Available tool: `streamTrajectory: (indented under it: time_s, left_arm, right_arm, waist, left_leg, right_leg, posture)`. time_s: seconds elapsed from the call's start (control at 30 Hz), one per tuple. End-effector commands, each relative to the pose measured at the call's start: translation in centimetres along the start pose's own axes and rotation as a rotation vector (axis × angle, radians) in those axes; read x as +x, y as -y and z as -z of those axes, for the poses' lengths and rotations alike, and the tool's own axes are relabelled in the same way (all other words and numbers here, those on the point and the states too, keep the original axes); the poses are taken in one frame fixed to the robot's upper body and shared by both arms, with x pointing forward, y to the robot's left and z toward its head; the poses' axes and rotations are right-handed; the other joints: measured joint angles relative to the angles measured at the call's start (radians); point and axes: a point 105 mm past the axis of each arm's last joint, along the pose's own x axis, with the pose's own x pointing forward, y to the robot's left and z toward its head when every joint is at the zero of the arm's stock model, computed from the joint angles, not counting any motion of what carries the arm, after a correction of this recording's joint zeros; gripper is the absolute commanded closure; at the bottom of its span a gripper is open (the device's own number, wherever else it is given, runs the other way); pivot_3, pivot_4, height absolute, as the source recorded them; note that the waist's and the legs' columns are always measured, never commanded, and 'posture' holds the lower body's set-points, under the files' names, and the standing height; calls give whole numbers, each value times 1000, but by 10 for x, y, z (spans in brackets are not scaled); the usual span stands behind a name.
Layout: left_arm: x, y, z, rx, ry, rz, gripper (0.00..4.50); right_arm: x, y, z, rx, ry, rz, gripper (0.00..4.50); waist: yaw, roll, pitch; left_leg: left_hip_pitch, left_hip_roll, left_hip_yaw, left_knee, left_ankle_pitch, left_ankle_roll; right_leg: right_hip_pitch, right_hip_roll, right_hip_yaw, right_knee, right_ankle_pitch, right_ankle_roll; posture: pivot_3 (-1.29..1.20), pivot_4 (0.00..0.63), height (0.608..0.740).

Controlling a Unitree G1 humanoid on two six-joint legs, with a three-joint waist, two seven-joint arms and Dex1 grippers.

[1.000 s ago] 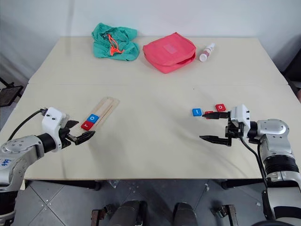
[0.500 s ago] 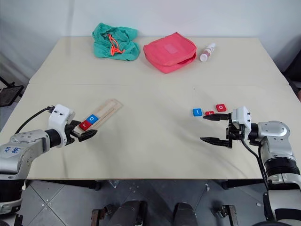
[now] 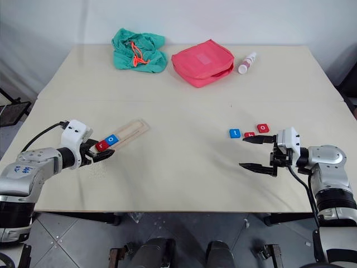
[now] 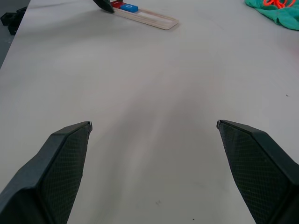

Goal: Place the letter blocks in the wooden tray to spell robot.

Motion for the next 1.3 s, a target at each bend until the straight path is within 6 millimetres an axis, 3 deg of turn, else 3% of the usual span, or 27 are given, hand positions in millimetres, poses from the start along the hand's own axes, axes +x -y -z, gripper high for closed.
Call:
streamTrajectory:
  time_s: [0.03,0.47,0.6,0.93,1.17,1.3]
  left_arm:
    - [3,2,20,-31,-77,12,1592]
    - [-11,6,25,-42,-79,10,1592]
    - [-15,12,16,-20,-54,15,1592]
    - [-24,56,-14,66,124,222,1592]
    - [-14,88,-22,181,132,389,1592]
    - [-7,95,-30,218,140,435,1592]
  right_arm:
    - [-7,-2,-11,-53,1,-46,0]
    - [-6,0,-9,-44,-6,-38,0]
    - [-5,1,-9,-45,-7,-38,0]
    - [-5,1,-9,-43,-6,-37,0]
    - [-9,-2,-11,-45,-10,-38,0]
    - [-12,-5,-10,-49,-7,-31,0]
  waist:
    - [-2,0,0]
    - [-10,0,0]
    - [-10,0,0]
    - [0,0,0]
    - [-1,0,0]
    - [4,-1,0]
  left_leg:
    - [0,0,0,0,0,0]
    - [0,0,0,-1,0,0]
    - [0,0,0,-1,0,0]
    - [-1,-1,-1,0,0,0]
    - [-1,-1,0,0,0,0]
    - [-2,-1,0,0,0,0]
  right_leg:
    - [0,0,0,0,0,0]
    - [-1,0,0,1,0,0]
    - [-1,0,0,1,0,0]
    - [-1,-1,0,0,0,0]
    - [-1,-1,0,-1,0,0]
    - [-1,-1,0,-2,0,0]
  posture:
    - [0,150,740]
    - [0,150,740]
    - [0,150,740]
    - [0,150,740]
    - [0,150,740]
    - [0,150,740]
